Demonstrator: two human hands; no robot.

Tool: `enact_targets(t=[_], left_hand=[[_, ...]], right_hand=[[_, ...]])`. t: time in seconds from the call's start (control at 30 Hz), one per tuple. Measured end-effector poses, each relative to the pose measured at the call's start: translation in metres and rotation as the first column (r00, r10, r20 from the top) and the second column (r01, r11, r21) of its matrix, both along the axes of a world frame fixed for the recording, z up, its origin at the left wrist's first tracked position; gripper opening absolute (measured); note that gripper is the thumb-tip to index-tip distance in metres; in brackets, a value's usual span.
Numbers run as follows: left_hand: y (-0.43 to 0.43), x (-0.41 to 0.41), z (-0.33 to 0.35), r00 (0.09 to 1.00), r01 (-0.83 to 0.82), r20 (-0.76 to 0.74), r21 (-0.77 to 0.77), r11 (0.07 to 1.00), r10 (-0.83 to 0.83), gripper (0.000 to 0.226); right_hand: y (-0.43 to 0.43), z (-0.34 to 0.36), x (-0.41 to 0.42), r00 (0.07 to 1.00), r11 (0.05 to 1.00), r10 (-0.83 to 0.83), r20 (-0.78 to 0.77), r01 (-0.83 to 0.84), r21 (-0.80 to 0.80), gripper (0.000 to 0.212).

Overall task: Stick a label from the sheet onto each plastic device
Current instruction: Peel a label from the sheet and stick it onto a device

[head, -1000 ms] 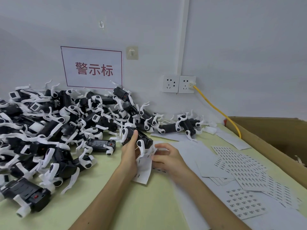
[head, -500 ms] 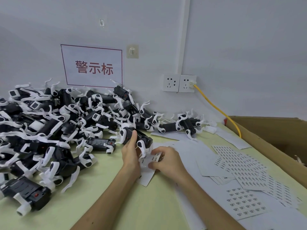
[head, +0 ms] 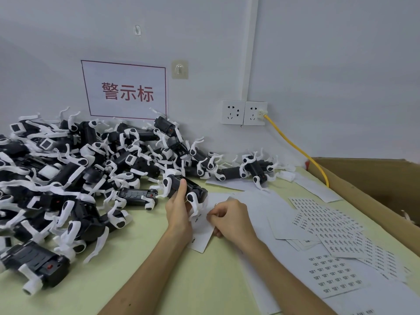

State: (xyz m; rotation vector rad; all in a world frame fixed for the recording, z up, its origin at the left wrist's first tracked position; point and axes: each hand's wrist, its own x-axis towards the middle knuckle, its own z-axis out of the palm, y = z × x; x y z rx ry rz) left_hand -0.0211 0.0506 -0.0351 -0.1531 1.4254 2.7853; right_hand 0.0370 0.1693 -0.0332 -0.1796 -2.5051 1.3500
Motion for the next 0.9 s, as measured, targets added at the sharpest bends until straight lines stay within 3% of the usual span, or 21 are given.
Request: enact_targets(t=[0.2,0.33,0.47,0.6,0.8,0.9], left_hand=[[0.001,0.002,0.0,1.0,0.009,-0.017,0.004,1.0,-0.009,0.027],[0.001,0.003,0.002,0.998,0.018,-0.052,0.015,1.0,-0.017,0.032],[-0.001,0.004,0.002,0.999,0.004,-0.04,0.03,1.0,-0.003,0.035],[0.0,0.001,0.0,0.998,-0.008,-0.058,0.057,0.998,0.011,0.036],[-0.001,-0.004,-0.006,0.999,-0.018,-0.042,0.022,1.0,0.019,0.023],[0.0,-0.006,-0.009,1.0,-0.02,-0.023,0.017,1.0,0.021,0.028]], right_hand=[[0.003,0.001,-0.001,0.999,0.999,0.023,0.03,-0.022,-0.04,0.01],[0.006,0.004,0.0,0.988,0.984,0.094,0.122,-0.074,-0.162,0.032],[0.007,0.007,0.0,0.984,0.968,0.115,0.136,-0.08,-0.236,0.032],[0.001,0.004,0.002,0.997,0.997,-0.003,0.082,0.01,-0.08,0.027],[-0.006,-0.001,-0.003,0.997,0.996,-0.07,0.019,0.071,-0.058,0.021],[-0.009,-0.005,-0.005,0.995,0.992,-0.1,-0.014,0.099,-0.078,0.013]])
